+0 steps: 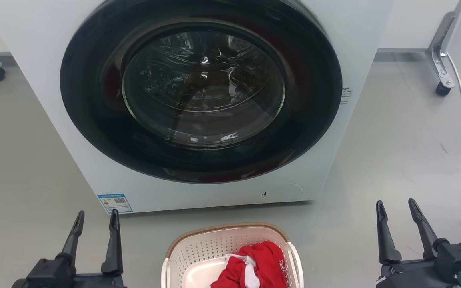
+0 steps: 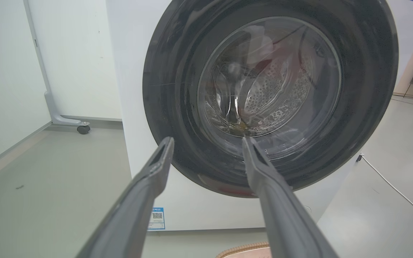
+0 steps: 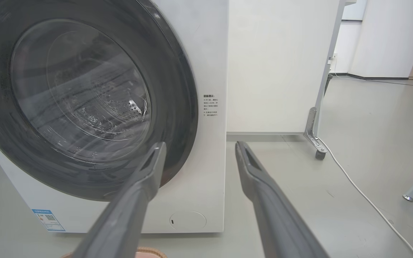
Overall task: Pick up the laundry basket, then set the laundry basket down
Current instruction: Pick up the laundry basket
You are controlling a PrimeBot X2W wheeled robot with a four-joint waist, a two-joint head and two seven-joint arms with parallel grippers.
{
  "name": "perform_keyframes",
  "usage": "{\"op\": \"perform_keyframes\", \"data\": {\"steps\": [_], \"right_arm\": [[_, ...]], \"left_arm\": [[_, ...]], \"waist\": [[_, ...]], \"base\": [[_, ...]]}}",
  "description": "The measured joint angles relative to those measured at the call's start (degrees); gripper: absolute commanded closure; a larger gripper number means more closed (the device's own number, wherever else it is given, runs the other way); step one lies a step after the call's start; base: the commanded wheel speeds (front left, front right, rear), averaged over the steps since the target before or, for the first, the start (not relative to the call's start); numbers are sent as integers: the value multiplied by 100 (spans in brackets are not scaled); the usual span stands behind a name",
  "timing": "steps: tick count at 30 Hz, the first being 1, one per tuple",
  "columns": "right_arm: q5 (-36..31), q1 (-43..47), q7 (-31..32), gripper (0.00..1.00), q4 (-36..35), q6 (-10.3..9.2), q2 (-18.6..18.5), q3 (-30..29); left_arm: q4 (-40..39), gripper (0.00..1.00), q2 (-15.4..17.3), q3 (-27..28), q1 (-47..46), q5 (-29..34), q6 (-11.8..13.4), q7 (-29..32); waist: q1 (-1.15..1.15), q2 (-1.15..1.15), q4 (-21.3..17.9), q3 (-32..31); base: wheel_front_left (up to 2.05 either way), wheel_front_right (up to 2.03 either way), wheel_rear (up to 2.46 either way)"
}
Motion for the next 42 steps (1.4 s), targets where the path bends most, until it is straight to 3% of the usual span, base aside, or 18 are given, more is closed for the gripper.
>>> {"op": "perform_keyframes", "data": {"steps": [23,42], "right_arm": [[10,38,200,0,-255,-42,-7,16],[60,-593,556,0,-29,62,45,231]], "left_arm": [[-213,0,-103,71,92,147,0,144],[12,0,-160,-148,-461,146,-60,664]], "waist": [[0,0,0,315],[1,0,-59,1651]], "base": [[0,0,0],[0,0,0]]}}
